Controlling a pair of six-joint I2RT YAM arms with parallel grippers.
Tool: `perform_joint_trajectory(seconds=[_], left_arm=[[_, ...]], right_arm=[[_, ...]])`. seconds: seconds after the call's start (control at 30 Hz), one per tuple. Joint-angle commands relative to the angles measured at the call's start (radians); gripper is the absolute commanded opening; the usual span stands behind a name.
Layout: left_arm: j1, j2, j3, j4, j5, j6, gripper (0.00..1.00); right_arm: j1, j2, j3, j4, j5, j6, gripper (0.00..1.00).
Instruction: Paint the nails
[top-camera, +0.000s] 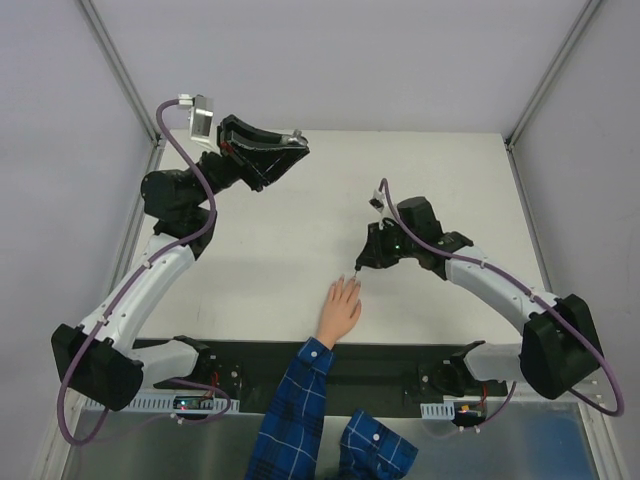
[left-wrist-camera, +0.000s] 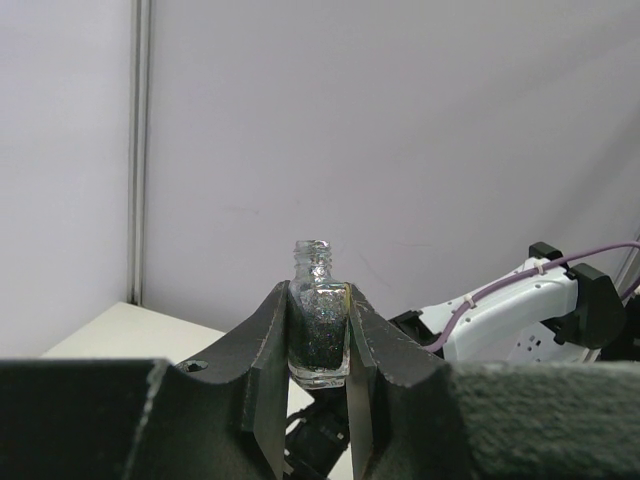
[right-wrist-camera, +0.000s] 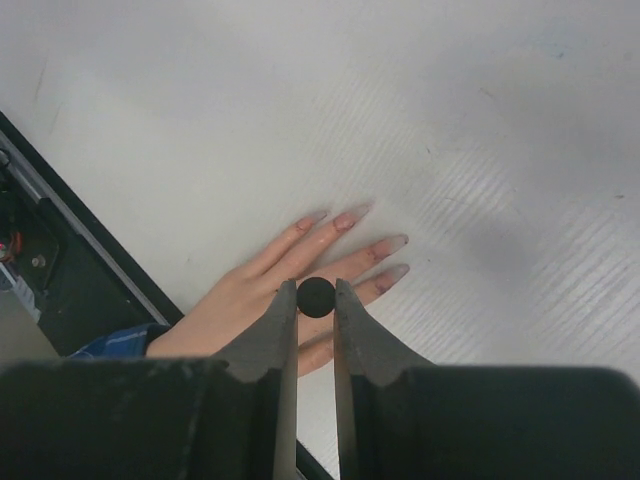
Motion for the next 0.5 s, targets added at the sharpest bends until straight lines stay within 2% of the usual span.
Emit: perform_joint_trajectory(seconds=[0.0, 0.47], left_arm=[[0.018, 0.028, 0.063, 0.073, 0.032, -0.025, 0.00], [0.038, 0.171, 0.165, 0.092, 0.064, -0.073, 0.00]], right_arm=[[0.004, 0.028, -0.023, 0.033, 0.070, -0.025, 0.00], [0.010, 0.175, 0.025, 0.093, 0.079, -0.035, 0.00]])
